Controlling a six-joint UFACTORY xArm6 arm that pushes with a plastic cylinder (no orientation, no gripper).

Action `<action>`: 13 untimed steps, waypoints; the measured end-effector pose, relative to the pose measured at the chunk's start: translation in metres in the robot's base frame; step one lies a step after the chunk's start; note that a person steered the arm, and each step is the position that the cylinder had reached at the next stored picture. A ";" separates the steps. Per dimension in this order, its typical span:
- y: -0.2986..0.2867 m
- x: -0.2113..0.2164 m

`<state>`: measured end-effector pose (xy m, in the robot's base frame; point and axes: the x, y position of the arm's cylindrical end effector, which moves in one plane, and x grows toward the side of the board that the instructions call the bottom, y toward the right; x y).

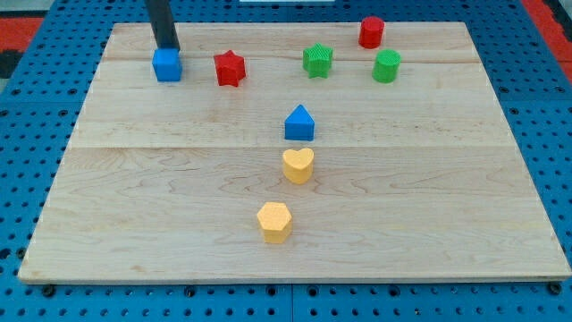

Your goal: Push the blue cube to the top of the blue triangle

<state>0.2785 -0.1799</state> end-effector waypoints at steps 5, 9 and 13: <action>0.073 0.075; 0.146 0.133; 0.162 0.078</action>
